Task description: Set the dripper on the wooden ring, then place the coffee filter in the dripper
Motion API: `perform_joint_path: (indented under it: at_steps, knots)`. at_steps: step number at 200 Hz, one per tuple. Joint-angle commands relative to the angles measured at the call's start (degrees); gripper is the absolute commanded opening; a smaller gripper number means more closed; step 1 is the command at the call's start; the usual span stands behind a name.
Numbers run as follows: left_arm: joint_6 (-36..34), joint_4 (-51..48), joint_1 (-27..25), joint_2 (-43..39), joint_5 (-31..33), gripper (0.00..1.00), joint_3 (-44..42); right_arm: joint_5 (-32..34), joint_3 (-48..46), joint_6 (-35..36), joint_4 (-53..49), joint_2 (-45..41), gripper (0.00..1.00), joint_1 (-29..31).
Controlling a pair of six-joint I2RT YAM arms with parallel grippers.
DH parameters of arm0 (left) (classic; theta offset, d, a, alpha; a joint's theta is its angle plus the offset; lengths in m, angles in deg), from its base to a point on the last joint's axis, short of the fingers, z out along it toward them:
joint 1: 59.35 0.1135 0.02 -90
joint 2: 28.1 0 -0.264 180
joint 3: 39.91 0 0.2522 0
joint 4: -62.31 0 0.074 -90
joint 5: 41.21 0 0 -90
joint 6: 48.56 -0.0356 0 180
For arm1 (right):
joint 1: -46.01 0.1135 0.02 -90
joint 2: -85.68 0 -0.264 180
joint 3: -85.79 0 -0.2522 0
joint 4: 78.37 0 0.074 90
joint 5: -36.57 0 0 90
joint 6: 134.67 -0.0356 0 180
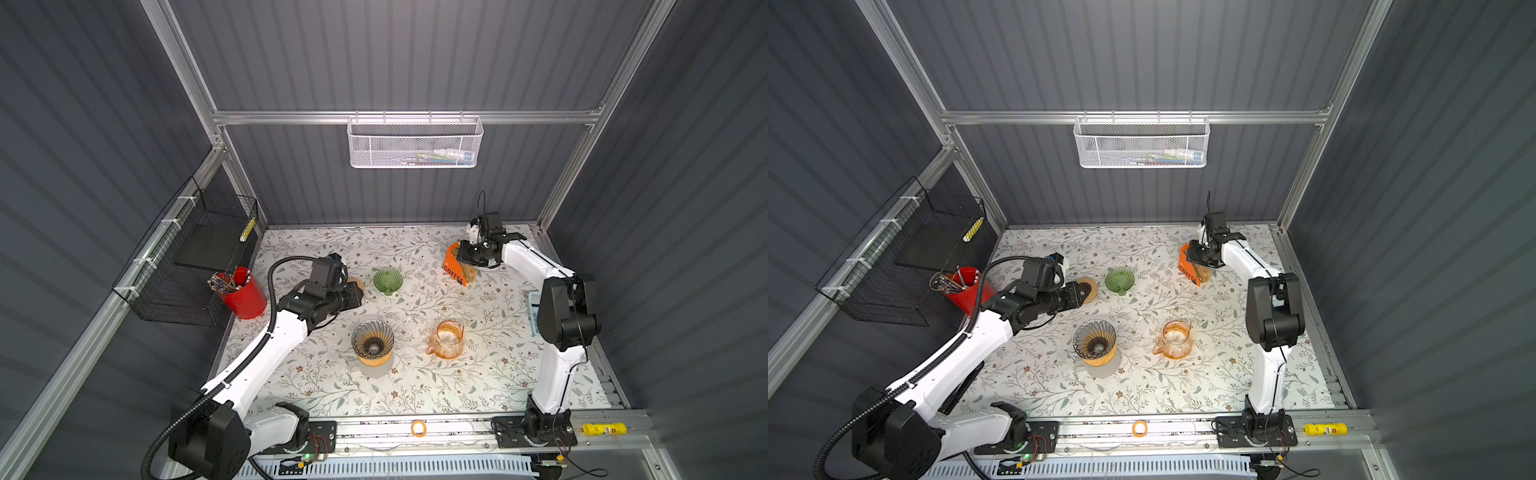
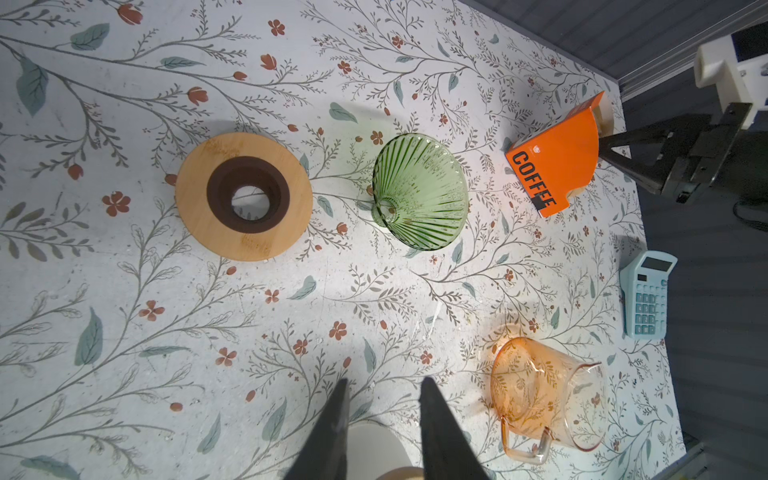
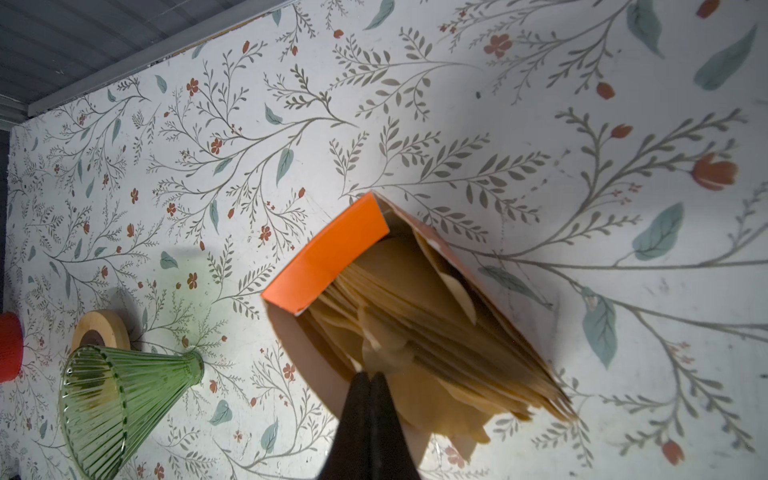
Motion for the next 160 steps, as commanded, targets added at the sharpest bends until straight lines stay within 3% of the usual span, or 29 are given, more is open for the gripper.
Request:
perform_joint_path:
  at_steps: [1,100,121,160]
  knots:
    - [-0.73,-0.85,-0.14,-0.76,0.27,0.3,-0.33,1.38,-1.73,0.27,-0.26,-3.36,0.0,0.27]
    - [-0.29,-0.86,-0.14,-1.33,0.07,0.31,-0.42,1.89,-5.55,0.25,0.14,-6.29,0.0,0.27]
    - [-0.37,-0.93,-0.14,-1.11,-0.04,0.3,-0.41,3.14,-8.0,0.39,0.51,-7.17,0.17,0.27]
    - [-0.46,-0.84,-0.14,-0.94,-0.15,0.3,-0.42,4.46,-11.73,0.68,1.37,-7.85,0.19,-0.09]
